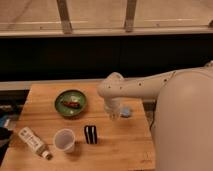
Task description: Knock the eraser over
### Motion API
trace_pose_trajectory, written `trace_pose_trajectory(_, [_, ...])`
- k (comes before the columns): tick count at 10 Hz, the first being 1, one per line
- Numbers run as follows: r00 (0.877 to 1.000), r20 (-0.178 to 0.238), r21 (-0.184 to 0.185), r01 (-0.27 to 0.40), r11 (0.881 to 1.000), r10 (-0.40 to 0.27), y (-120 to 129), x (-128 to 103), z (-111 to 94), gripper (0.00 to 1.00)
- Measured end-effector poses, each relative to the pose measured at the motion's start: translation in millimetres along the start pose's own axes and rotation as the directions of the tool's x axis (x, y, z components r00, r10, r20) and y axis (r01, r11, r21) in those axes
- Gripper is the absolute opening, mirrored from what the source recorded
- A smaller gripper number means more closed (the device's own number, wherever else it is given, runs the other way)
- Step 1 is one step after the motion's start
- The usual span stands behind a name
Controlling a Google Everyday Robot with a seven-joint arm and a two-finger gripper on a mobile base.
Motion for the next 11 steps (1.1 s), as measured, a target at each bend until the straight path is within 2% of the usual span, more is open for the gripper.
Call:
trace_pose_trajectory(3, [1.000,-0.008,0.022,-0.020,1.000,0.020,-12.9,11.6,-3.2,0.00])
trace_pose_trajectory(6, [0.996,-0.013,0.020,-0.089,0.996,0.089,-45.2,37.6,-2.5,0.00])
trace_pose_trajectory(8, [0.994,-0.020,-0.010,-0.110,0.994,0.109,-46.0,57.7,-0.2,0.00])
trace_pose_trajectory(11, [0.992,-0.060,-0.077,-0.116,0.990,0.111,-38.4,88.8,12.0,0.00])
